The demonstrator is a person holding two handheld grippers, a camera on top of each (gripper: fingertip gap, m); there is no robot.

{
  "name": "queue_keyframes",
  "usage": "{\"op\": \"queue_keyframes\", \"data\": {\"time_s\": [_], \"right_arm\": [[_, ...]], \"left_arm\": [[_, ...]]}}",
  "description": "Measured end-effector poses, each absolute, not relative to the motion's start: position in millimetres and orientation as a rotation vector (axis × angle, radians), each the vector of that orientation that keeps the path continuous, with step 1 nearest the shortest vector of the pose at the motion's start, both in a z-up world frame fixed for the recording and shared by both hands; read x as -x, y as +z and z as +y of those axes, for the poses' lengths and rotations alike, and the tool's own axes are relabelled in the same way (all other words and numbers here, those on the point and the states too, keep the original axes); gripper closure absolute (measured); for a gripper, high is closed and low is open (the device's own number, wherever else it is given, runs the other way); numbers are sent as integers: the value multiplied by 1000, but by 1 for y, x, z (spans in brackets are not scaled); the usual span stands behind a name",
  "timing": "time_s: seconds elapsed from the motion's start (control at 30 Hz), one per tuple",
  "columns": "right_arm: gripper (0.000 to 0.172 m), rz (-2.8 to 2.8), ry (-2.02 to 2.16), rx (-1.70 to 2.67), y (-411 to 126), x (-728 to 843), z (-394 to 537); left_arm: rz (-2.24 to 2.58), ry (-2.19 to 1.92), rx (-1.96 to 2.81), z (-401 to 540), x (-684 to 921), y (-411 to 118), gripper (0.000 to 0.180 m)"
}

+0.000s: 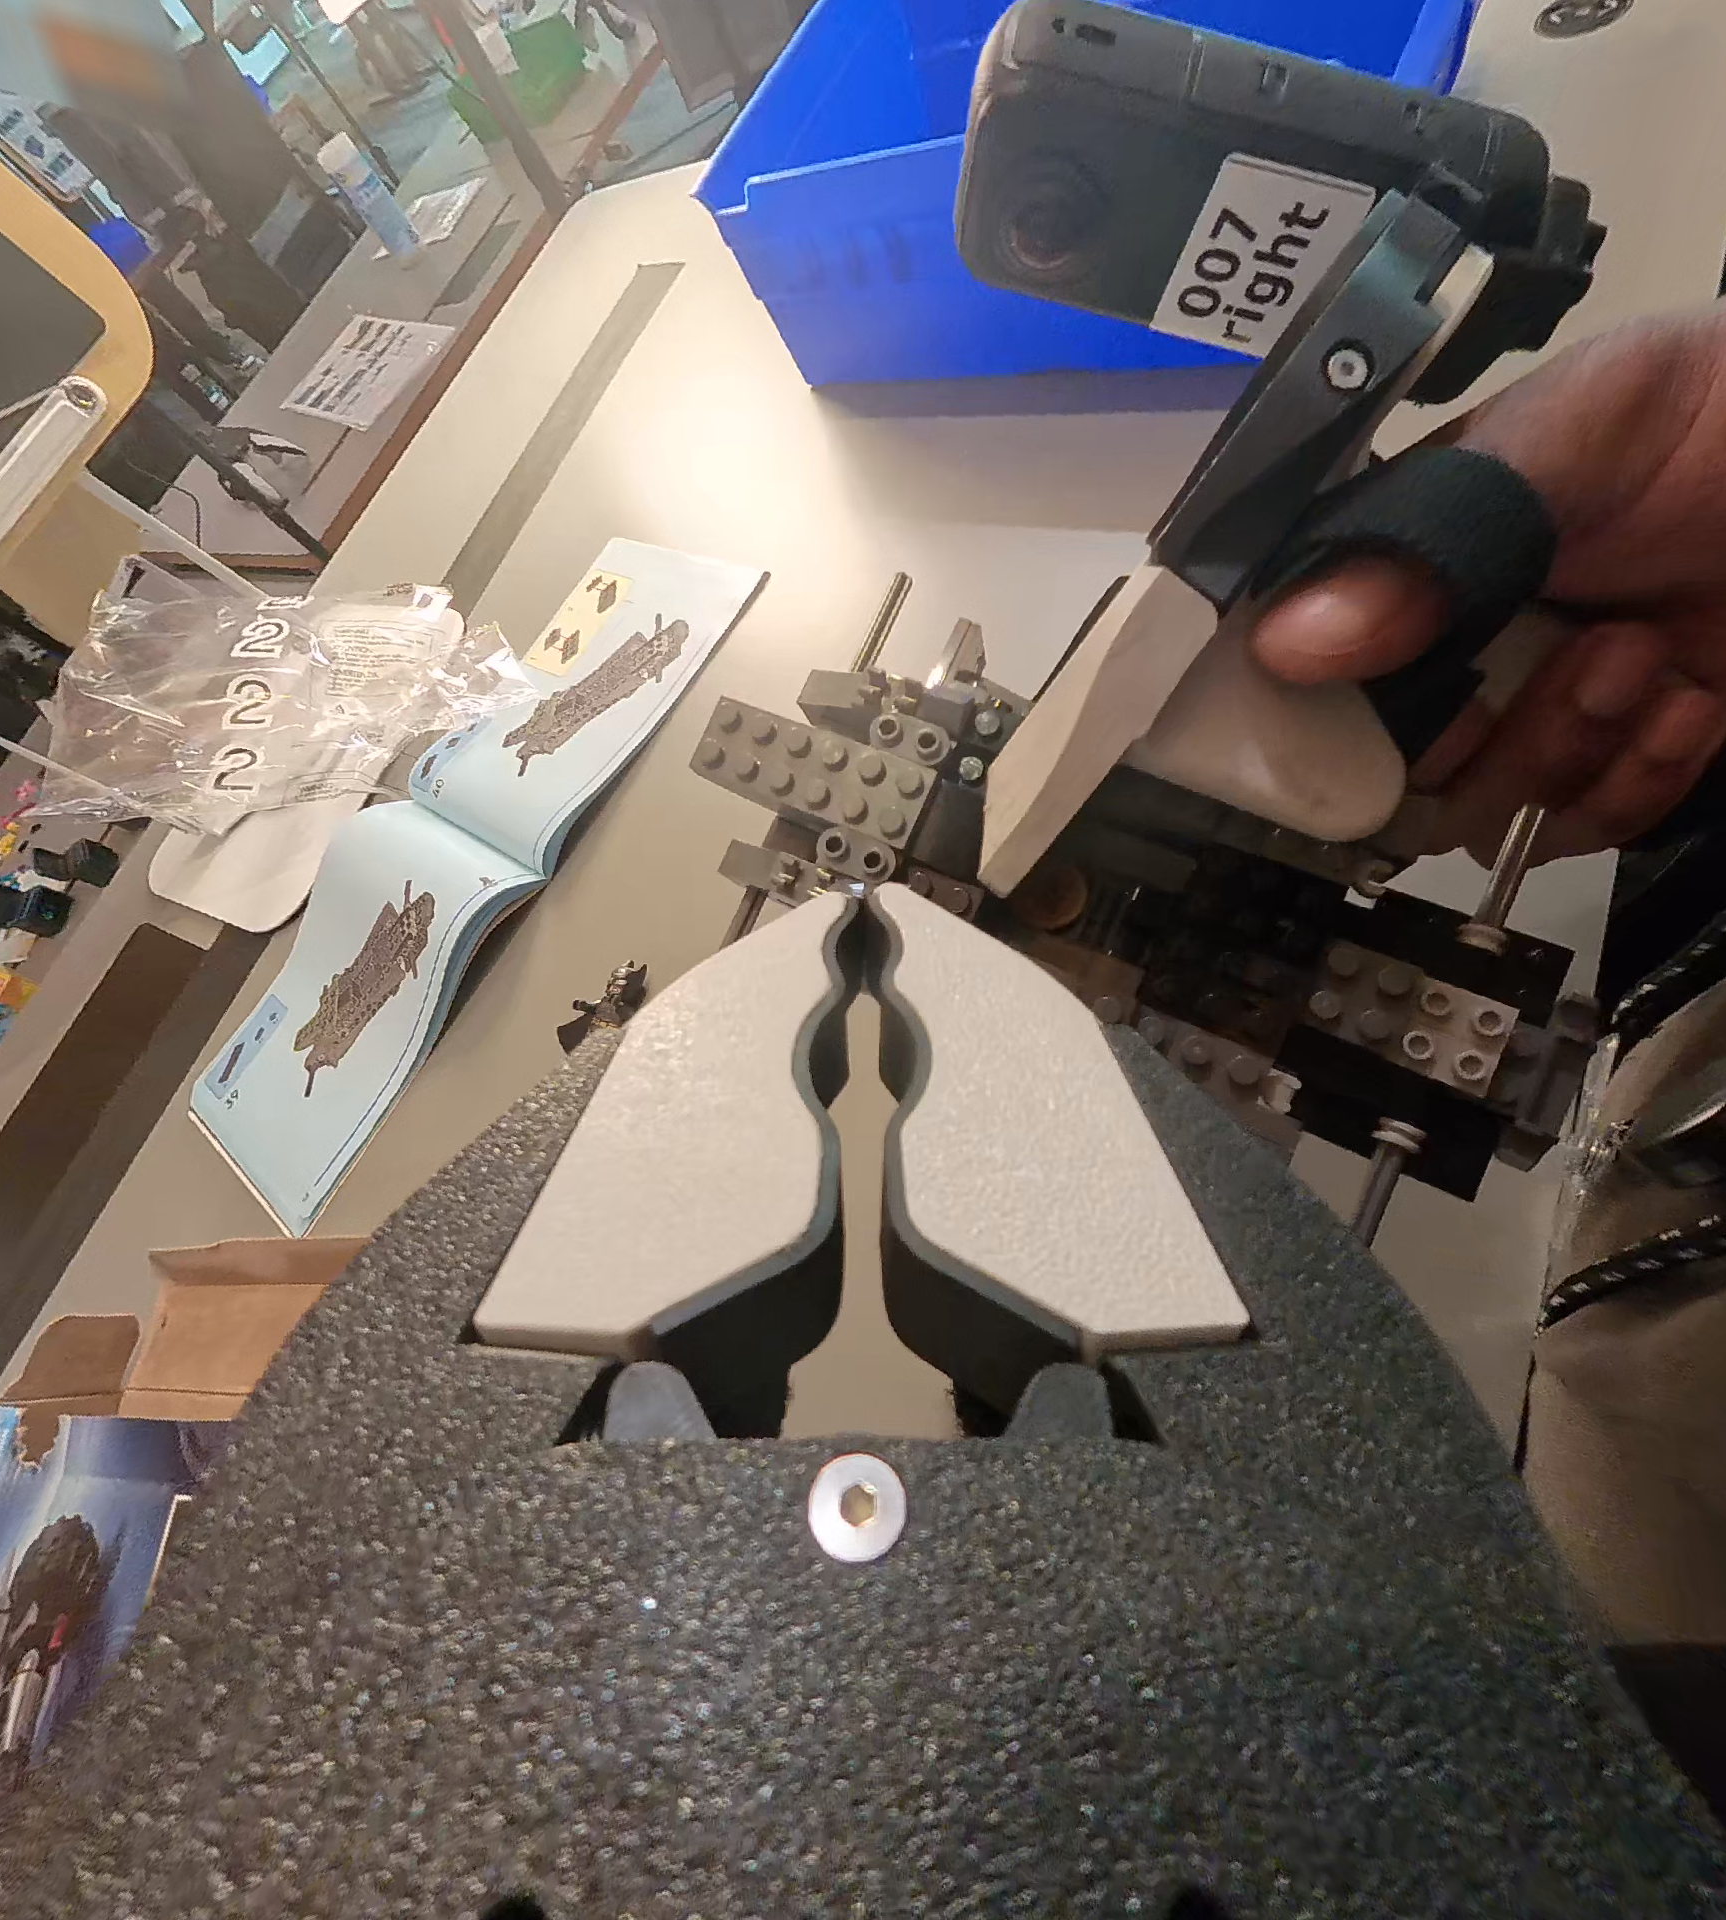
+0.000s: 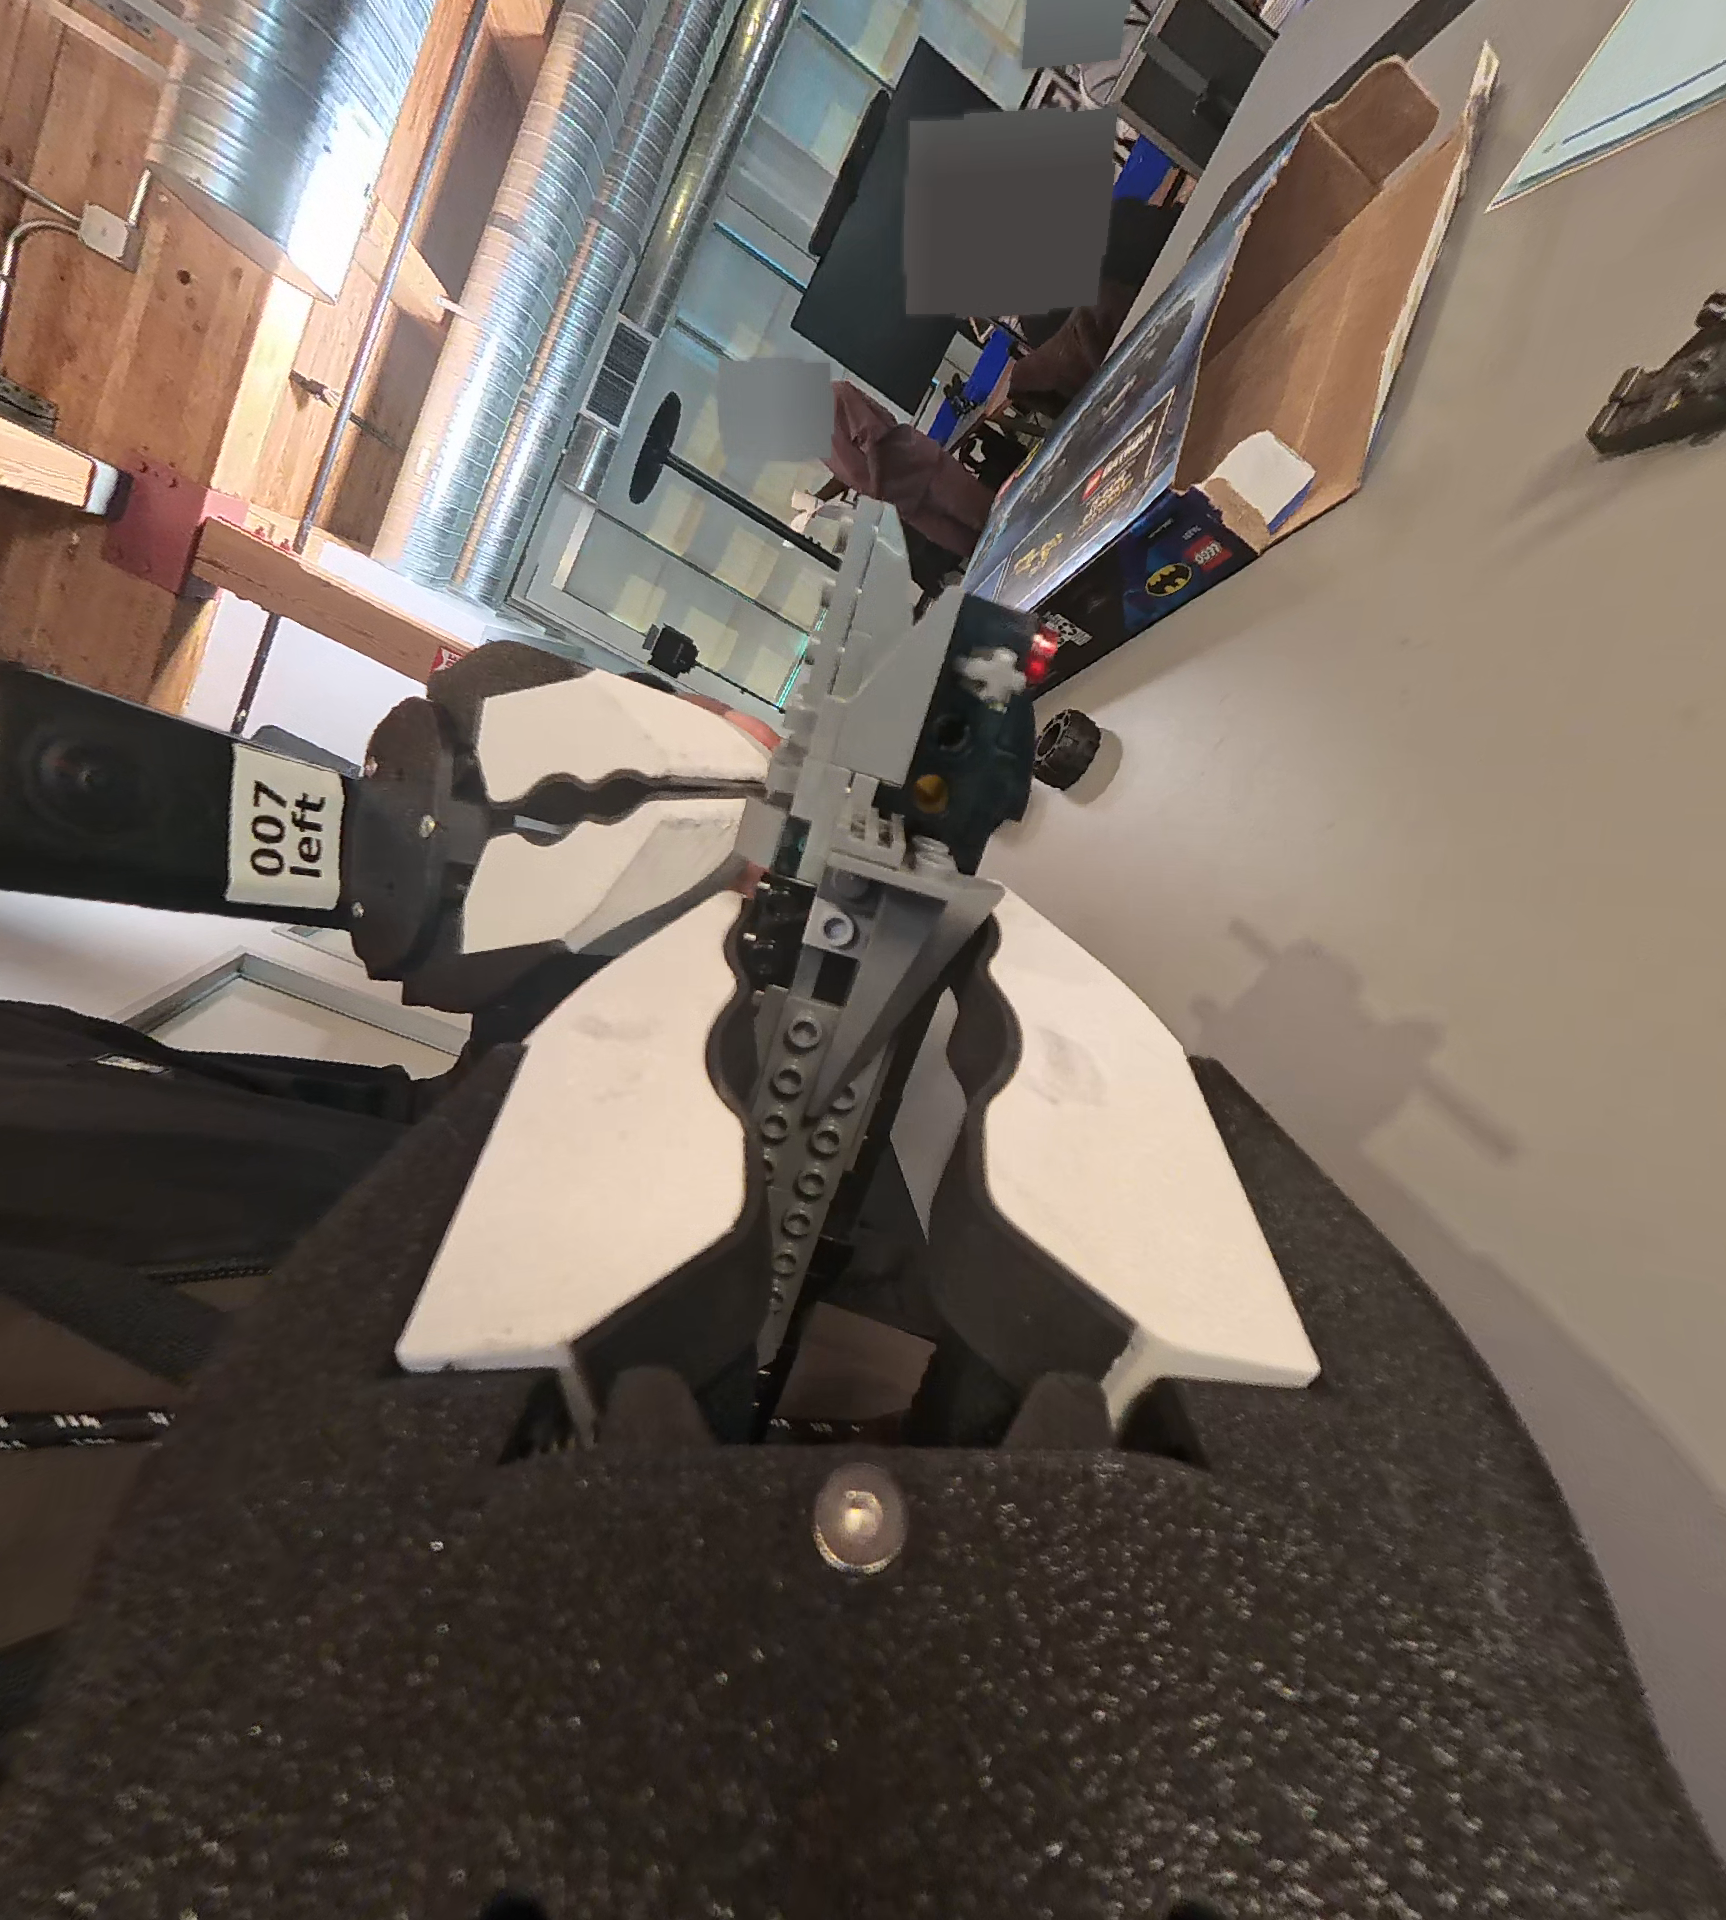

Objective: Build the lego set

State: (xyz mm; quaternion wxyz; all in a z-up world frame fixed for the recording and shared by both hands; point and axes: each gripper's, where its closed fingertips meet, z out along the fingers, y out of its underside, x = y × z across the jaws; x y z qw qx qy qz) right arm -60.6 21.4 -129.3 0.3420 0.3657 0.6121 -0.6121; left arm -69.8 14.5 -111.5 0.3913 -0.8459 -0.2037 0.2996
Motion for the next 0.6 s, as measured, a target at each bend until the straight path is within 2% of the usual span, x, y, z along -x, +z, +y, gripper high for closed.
{"op": "queue_keyframes", "data": {"time_s": [0.3,0.47,0.6], "right_arm": [[138,1544,-1546,-945,-132,59,22],[137,1542,-1547,-911,-127,55,21],[137,1534,-1544,-905,-125,55,21]], "left_arm": [[-492,682,2184,15,66,-116,180],[-493,555,2131,13,63,-104,168],[-436,529,2138,14,62,-99,173]]}}
